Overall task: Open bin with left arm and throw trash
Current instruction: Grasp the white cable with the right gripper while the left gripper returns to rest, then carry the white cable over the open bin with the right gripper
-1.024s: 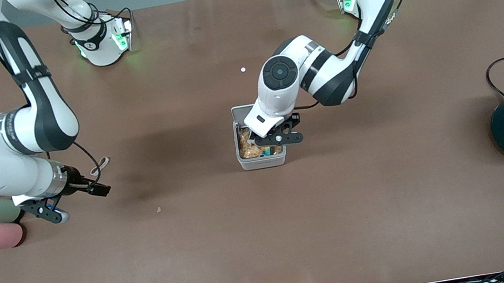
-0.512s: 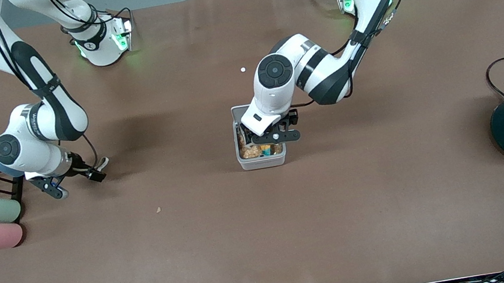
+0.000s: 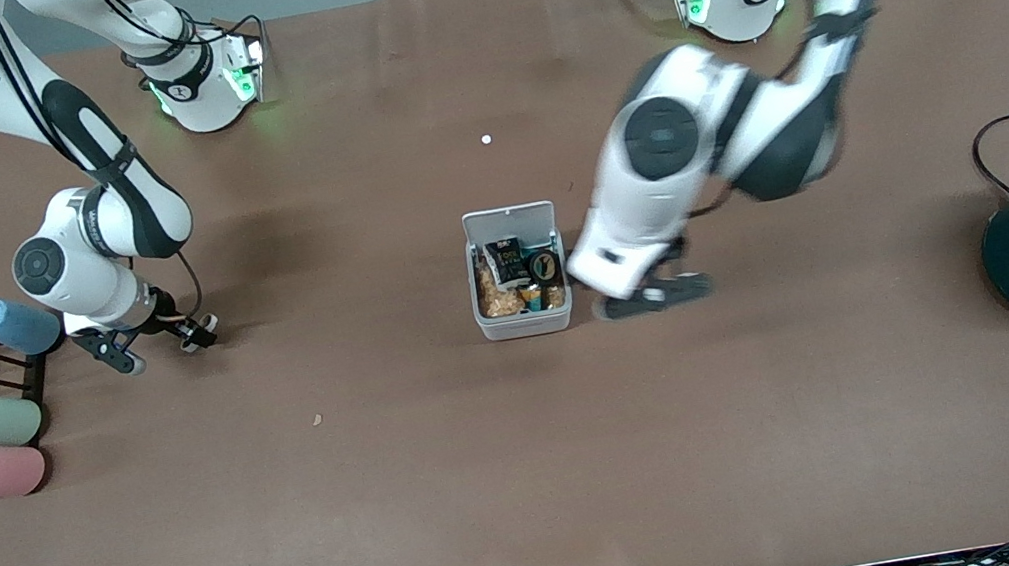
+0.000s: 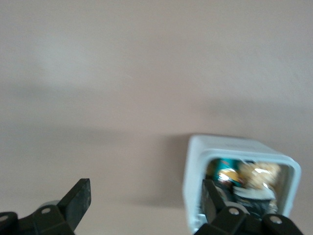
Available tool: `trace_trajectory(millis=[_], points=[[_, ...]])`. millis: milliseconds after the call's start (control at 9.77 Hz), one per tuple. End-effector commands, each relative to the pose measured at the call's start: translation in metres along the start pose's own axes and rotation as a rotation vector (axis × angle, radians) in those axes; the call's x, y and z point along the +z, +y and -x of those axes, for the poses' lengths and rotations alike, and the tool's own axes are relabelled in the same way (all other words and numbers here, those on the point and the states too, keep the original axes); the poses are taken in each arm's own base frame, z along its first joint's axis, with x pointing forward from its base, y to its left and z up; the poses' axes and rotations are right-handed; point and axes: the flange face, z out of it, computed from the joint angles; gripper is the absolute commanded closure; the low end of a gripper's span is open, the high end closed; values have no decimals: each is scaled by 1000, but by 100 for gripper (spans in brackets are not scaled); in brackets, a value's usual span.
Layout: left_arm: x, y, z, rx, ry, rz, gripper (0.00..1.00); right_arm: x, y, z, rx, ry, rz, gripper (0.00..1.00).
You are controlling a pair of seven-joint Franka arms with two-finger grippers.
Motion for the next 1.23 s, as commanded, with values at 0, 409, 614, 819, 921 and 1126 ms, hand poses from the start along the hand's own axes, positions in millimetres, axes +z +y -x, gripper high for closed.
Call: trace_trajectory(millis=[0,409,614,819,921,1126], points=[[-56,-60,-10,17,2,-20,0,-11,-1,3,15,14,-21,98],[-179,-213,8,107,-31,-21,0,-22,-34,11,-46,35,-42,100],[-201,-277,16,127,-52,-24,0,-65,-114,21,-7,99,-133,100],[-202,-315,7,195,-41,-28,0,-136,-220,47,21,85,-200,100],[-208,-324,3,168,-4,-37,0,-183,-271,67,36,81,-246,100],[-228,-331,20,165,26,-37,0,-225,-364,137,61,51,-349,100]])
